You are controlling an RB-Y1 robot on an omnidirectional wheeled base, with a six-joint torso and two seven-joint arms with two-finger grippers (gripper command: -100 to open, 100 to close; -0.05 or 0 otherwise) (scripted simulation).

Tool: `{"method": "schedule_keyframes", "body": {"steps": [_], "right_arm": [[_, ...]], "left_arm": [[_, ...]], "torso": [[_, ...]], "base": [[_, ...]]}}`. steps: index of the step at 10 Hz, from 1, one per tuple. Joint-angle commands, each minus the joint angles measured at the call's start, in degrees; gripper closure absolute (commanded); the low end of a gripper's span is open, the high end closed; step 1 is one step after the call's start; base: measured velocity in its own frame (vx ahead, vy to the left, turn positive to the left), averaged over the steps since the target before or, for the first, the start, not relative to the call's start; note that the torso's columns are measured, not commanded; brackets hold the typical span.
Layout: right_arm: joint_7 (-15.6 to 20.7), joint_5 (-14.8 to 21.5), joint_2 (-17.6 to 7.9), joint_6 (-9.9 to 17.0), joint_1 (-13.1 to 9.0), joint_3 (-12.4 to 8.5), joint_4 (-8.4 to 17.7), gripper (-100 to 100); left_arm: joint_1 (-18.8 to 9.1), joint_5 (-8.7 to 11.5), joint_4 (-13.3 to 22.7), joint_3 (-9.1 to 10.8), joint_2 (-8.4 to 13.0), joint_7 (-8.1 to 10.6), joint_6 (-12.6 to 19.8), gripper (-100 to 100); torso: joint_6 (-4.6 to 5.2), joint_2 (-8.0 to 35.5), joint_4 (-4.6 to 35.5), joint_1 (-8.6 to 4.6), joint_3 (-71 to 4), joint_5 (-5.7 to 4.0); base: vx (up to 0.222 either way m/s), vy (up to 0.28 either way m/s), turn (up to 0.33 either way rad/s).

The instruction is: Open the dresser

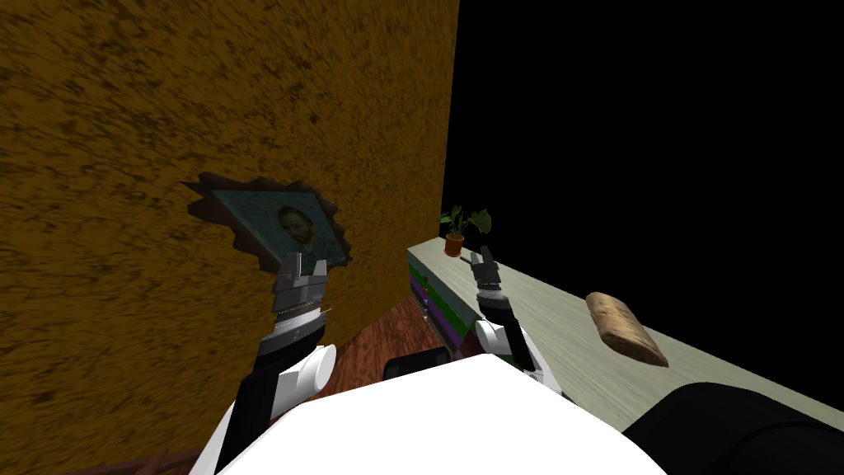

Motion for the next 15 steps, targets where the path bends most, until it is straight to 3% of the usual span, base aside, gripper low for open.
{"method": "schedule_keyframes", "body": {"steps": [1,9,10,11,14,15], "right_arm": [[0.00,0.00,0.00,0.00,0.00,0.00,0.00,0],[0.00,0.00,0.00,-0.01,0.00,0.00,-0.02,0],[0.25,2.14,-1.86,1.93,0.14,0.27,1.31,-100],[0.42,3.55,-2.73,3.21,0.23,0.46,2.19,-100],[1.18,9.02,-5.24,8.54,0.61,1.23,5.92,-100],[1.18,9.58,-5.24,8.70,0.61,1.23,5.92,-100]], "left_arm": [[0.00,0.00,0.00,0.00,0.00,0.00,0.00,0],[0.00,0.00,-0.02,0.00,0.00,0.00,-0.01,0],[0.00,0.00,-0.02,0.00,0.00,0.00,-0.01,0],[0.00,0.00,0.00,0.00,0.00,0.00,0.00,0],[0.00,0.00,0.01,-0.01,-0.01,0.00,0.00,0],[0.00,0.00,0.01,-0.01,-0.01,0.00,0.00,0]], "torso": [[0.00,2.32,2.35,0.00,-4.67,0.00],[0.00,35.39,35.37,0.00,-70.73,0.00],[0.00,39.62,39.60,0.00,-79.19,0.00],[0.00,41.56,41.49,0.08,-83.12,0.02],[-0.01,42.26,42.26,0.07,-84.57,0.02],[0.01,42.28,42.28,0.02,-84.57,0.01]], "base": [[0.000,0.000,0.000],[0.000,0.000,0.000],[0.000,0.028,0.010],[-0.008,0.047,0.007],[-0.006,0.066,0.015],[-0.003,0.050,0.002]]}}
